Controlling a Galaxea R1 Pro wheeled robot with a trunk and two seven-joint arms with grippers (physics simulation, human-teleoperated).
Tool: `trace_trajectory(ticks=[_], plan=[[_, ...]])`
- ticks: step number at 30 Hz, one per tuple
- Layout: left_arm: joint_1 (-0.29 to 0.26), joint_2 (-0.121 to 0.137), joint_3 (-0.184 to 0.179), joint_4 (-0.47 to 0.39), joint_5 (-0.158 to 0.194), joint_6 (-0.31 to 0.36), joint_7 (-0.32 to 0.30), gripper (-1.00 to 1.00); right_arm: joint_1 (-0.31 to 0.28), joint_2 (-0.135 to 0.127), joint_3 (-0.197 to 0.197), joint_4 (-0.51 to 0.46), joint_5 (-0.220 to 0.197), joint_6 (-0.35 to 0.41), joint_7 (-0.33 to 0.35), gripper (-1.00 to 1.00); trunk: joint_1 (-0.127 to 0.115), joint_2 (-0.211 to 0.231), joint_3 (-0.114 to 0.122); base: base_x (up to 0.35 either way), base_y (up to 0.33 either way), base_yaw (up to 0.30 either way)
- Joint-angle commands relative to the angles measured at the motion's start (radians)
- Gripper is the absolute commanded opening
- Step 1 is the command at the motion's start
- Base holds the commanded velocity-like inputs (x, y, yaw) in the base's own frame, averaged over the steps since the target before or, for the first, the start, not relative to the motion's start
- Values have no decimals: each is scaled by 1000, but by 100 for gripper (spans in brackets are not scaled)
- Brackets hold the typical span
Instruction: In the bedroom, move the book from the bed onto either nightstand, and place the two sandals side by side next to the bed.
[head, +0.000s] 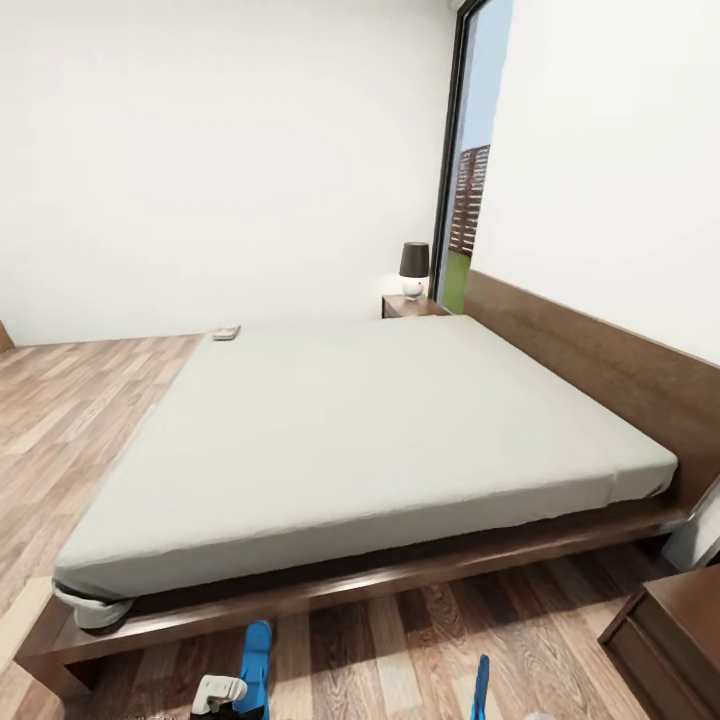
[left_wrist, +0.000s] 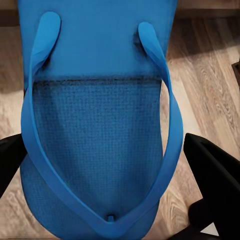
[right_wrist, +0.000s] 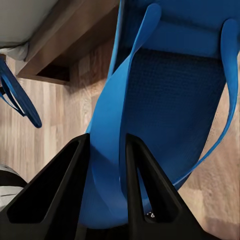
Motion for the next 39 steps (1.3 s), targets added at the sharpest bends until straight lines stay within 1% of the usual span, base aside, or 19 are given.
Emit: trace_trajectory(ticks=[1,26,39], plan=[[-1,0,2,2,2,-2,-5,-100,0,0,8,0,-10,3,4,-100,0,0,-1,0,0,285],[-1,1,4,2,2,-1,-5,-100,0,0,8,-1,-11,3,4,-100,0,0,-1,0,0,283],[-1,1,4,2,2,0,-5,-100,0,-8,6,-1,-15,3,5,-100,0,0,-1,0,0,24]])
